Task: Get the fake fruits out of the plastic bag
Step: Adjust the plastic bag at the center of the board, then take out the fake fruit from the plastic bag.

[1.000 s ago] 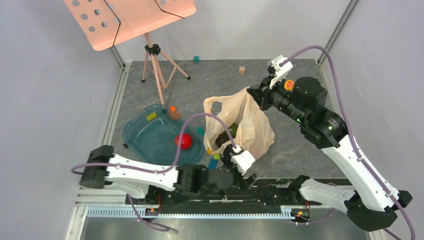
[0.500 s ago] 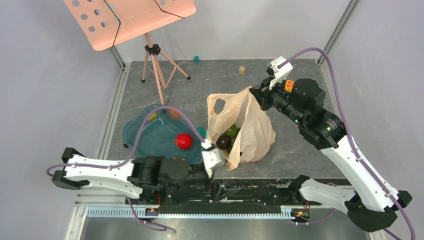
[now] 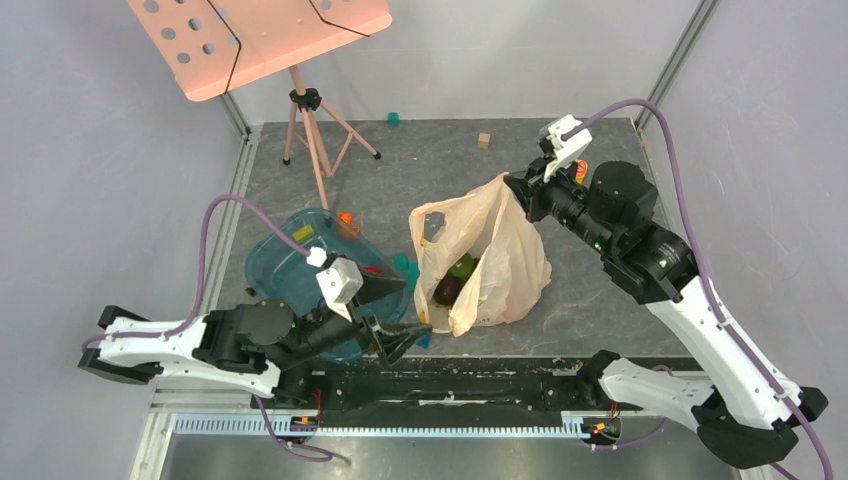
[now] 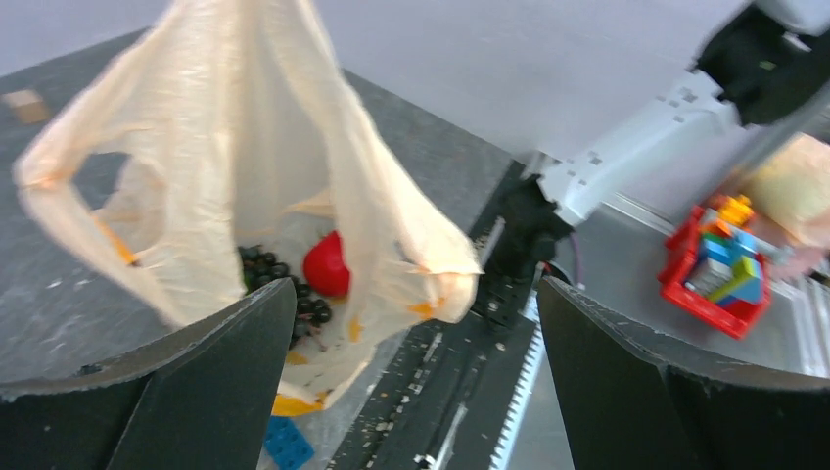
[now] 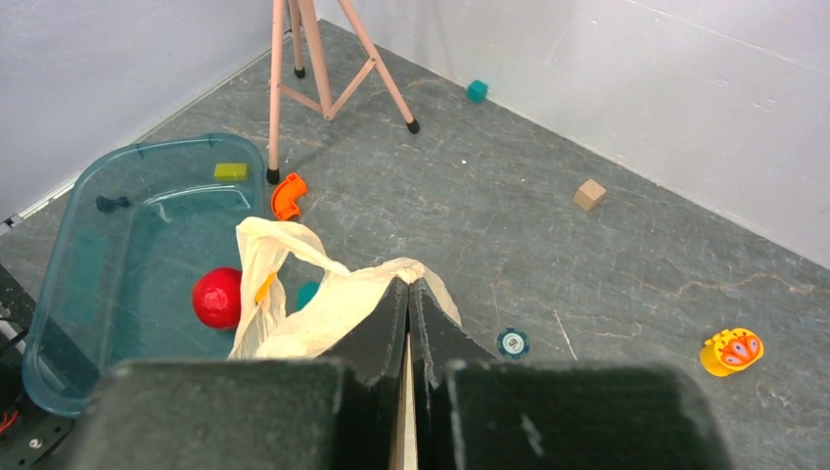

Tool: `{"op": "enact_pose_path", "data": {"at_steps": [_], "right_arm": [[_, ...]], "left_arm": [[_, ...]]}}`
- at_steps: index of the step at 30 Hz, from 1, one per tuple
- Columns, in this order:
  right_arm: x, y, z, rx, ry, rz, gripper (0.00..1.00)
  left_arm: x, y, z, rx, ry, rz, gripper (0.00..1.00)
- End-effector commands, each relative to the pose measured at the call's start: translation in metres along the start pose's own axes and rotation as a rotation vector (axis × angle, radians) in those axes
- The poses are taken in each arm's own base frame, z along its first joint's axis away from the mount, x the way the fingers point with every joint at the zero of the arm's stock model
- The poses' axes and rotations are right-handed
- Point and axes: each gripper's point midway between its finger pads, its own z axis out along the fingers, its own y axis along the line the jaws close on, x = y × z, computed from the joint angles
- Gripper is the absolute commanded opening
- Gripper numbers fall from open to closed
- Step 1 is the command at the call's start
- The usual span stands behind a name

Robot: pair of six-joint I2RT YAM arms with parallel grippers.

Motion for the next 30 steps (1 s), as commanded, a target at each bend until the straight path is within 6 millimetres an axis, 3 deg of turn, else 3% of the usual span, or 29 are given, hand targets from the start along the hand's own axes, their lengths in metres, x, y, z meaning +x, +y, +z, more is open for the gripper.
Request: {"op": "enact_pose_path", "data": {"at_steps": [1,7,10,13,17,21,25,30], "right_arm": [[-0.013,0.002,-0.006,-0.025,-0.064,-0.026,0.0],[-0.008,0.026,-0.017,-0.168,-0.105,-0.088,0.0],[-0.007,0.034,-0.022,-0.214,-0.113,-0.096,0.0],[-0.009,0.033,-0.023,-0.211,-0.116,-0.093,0.0],[-0.01,0.03,-0.023,-0.194,-0.114,-0.091,0.0],[-0.009,0.028,-0.02,-0.18,-0.105,-0.092,0.0],[-0.007,0.027,-0.019,-0.177,-0.101,-0.09,0.0],[-0.008,0.028,-0.018,-0.179,-0.104,-0.083,0.0]], "left_arm": [[-0.012,0.045,-0.005,-0.241,-0.08,-0.01,0.95],[-0.017,0.064,0.007,-0.363,-0.108,0.005,0.7],[-0.003,0.077,0.033,-0.387,-0.049,0.001,0.5],[0.014,0.095,0.065,-0.347,0.011,-0.077,0.24],[0.02,0.089,0.087,-0.287,0.038,-0.082,0.06],[0.03,0.068,0.104,-0.171,0.071,-0.111,0.02],[0.052,0.051,0.117,-0.075,0.113,-0.164,0.02],[0.097,0.059,0.135,-0.104,0.185,-0.196,0.13]]}}
